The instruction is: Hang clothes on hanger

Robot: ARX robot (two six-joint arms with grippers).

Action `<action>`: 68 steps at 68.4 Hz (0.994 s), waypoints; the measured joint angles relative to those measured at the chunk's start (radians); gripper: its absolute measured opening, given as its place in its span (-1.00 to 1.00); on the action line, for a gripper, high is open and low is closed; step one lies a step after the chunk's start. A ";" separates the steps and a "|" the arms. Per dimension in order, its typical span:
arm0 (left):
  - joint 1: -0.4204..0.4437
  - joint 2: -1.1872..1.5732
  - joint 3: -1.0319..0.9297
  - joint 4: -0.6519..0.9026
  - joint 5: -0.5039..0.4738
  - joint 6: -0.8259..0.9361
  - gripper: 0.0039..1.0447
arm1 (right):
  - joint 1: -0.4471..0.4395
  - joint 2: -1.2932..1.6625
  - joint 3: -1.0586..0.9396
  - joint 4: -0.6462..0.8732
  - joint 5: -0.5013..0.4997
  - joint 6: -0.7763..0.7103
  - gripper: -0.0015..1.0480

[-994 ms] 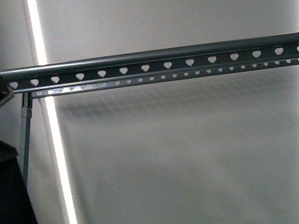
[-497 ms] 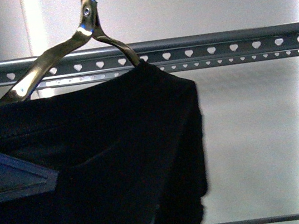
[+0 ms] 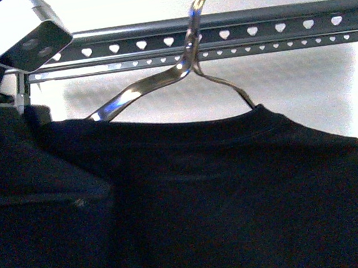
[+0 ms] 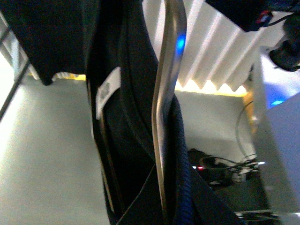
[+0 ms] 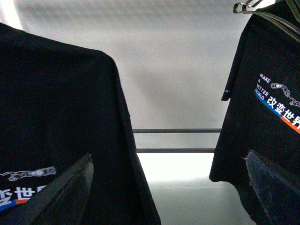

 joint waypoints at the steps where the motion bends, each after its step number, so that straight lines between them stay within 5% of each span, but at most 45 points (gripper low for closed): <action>1: -0.005 0.004 0.004 0.019 -0.002 -0.006 -0.93 | 0.000 0.000 0.000 0.000 0.000 0.000 0.85; 17: -0.142 0.011 -0.010 0.600 -0.145 -0.264 -0.93 | 0.000 0.000 0.000 0.000 0.000 0.000 0.85; 41: -0.159 0.013 -0.014 0.661 -0.143 -0.352 -0.93 | -0.001 0.001 0.000 -0.001 -0.010 -0.002 0.85; 47: -0.151 0.013 -0.015 0.661 -0.147 -0.356 -0.93 | -0.138 0.128 0.056 -0.030 -0.338 -0.087 0.85; 53: -0.154 0.013 -0.015 0.661 -0.151 -0.360 -0.93 | -0.363 0.402 0.197 0.097 -0.679 -0.221 0.85; 59: -0.159 0.013 -0.016 0.661 -0.151 -0.360 -0.93 | -0.481 0.634 0.386 0.139 -0.872 -0.356 0.85; 68: -0.152 0.014 -0.017 0.661 -0.151 -0.361 -0.93 | -0.477 0.925 0.685 0.033 -0.970 -0.583 0.85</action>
